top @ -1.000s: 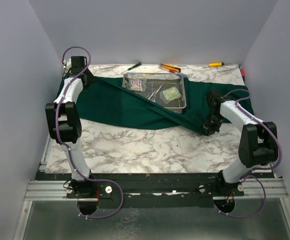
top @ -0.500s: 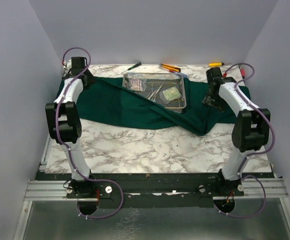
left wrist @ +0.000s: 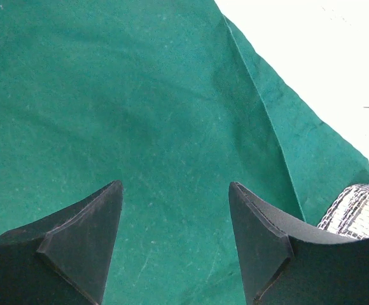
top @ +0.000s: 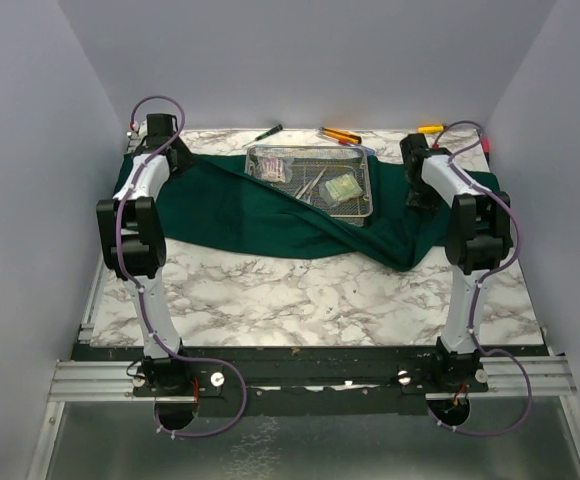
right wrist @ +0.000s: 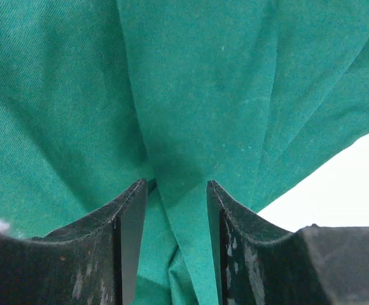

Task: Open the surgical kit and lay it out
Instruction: Open the surgical kit at the center of the board.

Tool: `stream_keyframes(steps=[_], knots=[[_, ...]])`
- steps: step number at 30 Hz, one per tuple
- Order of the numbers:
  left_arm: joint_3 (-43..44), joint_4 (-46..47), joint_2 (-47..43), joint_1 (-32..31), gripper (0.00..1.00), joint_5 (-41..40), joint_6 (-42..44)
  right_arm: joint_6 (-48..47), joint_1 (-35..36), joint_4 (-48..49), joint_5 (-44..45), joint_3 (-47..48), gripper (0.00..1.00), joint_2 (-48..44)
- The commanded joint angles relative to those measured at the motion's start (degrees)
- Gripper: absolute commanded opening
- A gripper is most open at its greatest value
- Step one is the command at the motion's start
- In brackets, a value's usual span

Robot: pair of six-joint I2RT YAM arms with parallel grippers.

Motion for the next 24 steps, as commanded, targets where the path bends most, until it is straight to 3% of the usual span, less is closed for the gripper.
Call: stream_keyframes(steps=[1, 7, 16, 24], knots=[[2.97, 0.53, 1.82, 0.39, 0.69, 1.93, -1.06, -0.75, -0.45, -1.81, 5.86, 2.30, 0.45, 3.06], [4.81, 0.45, 4.03, 0.39, 0.69, 3.00, -1.82, -2.89, -1.45, -0.59, 5.17, 3.11, 0.40, 4.72], [6.50, 0.44, 5.64, 0.39, 0.69, 5.29, -2.03, -0.72, -1.55, -3.36, 7.46, -0.92, 0.01, -1.10], [8.72, 0.45, 7.46, -0.09, 0.71, 7.21, -2.39, 6.39, -3.72, -4.48, 6.25, -14.92, 0.01, -13.24]])
